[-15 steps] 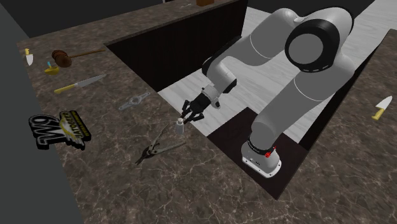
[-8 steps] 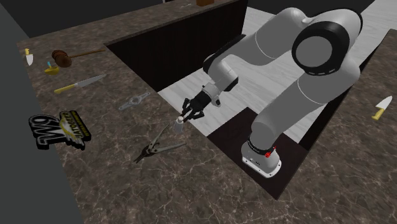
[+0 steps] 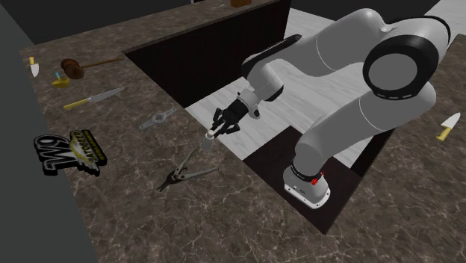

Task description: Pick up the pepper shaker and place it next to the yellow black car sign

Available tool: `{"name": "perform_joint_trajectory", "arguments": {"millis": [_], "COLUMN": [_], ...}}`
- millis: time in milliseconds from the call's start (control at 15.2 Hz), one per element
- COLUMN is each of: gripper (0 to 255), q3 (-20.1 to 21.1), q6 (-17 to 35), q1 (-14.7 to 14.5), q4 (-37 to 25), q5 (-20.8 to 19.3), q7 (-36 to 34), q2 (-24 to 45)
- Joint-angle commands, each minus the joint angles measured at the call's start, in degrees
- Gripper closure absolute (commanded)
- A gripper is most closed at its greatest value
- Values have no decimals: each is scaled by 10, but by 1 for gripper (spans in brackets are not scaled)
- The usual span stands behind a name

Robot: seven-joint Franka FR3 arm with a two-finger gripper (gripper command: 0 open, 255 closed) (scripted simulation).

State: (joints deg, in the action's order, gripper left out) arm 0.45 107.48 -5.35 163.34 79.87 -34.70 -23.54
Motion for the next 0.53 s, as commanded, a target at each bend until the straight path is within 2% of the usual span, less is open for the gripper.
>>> {"name": "perform_joint_trajectory", "arguments": {"millis": [0,462], "gripper": [255,255], "q3": [0,-1], "q6": [-4,-21], "q1": [1,4], "q4": [-1,-11], "q5": [-6,-28], "q7": [-19,-84], "q2": [-17,-73]}}
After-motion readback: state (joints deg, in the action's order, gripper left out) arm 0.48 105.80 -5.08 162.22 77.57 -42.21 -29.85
